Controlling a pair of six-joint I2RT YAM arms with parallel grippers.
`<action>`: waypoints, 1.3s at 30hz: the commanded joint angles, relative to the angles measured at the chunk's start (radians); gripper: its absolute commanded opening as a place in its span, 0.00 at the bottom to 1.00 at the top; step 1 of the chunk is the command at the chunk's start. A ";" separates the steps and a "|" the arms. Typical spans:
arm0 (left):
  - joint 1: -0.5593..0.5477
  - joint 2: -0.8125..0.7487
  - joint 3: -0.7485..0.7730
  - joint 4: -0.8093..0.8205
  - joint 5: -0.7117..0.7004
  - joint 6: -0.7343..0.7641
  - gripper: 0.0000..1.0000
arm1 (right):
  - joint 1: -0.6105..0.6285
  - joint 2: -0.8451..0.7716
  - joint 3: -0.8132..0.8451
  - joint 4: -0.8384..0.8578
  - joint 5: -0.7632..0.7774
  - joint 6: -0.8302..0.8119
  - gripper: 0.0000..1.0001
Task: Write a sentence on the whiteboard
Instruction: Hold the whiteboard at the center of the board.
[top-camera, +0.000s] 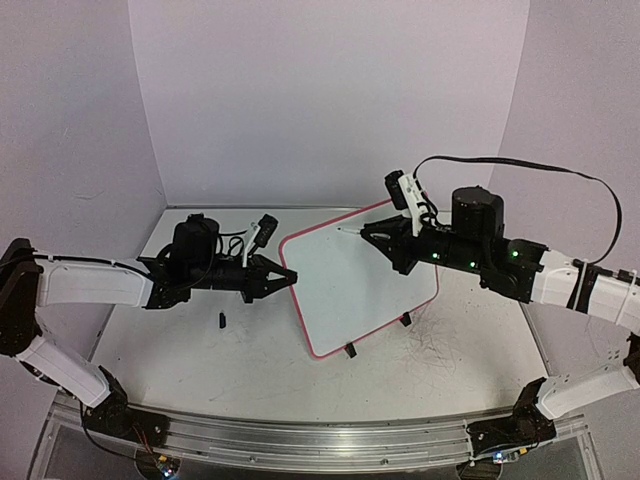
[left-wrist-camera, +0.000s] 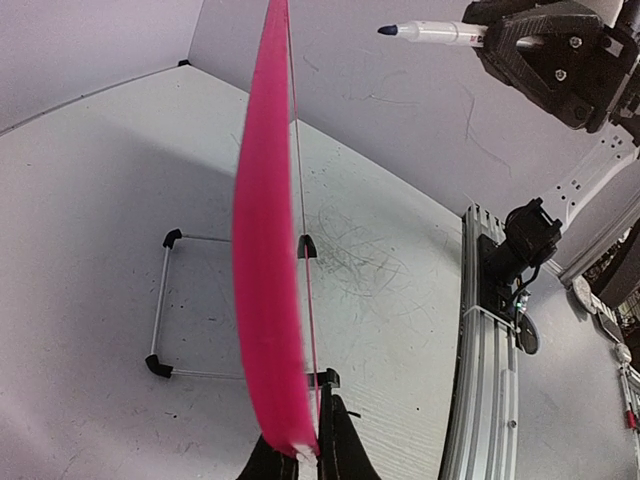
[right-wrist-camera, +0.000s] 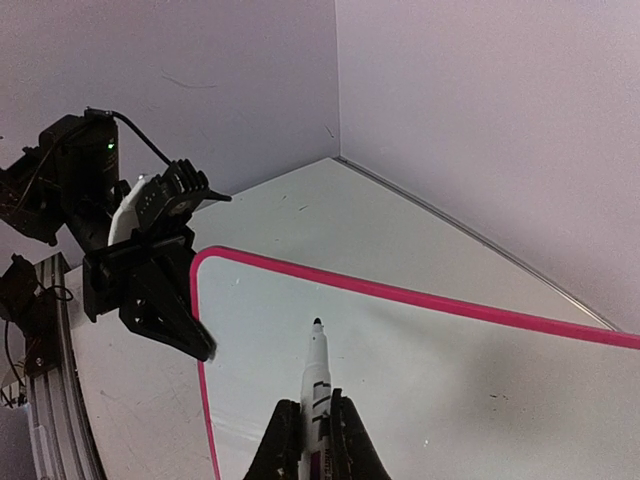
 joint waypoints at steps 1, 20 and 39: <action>0.039 0.040 0.033 -0.095 -0.045 0.144 0.00 | 0.013 0.007 0.005 0.058 -0.020 -0.016 0.00; 0.047 -0.011 0.067 -0.107 -0.167 -0.104 0.42 | 0.036 0.053 -0.023 0.119 -0.016 -0.043 0.00; 0.047 -0.055 0.002 0.066 -0.209 -0.214 0.43 | 0.120 0.097 -0.054 0.135 0.006 -0.098 0.00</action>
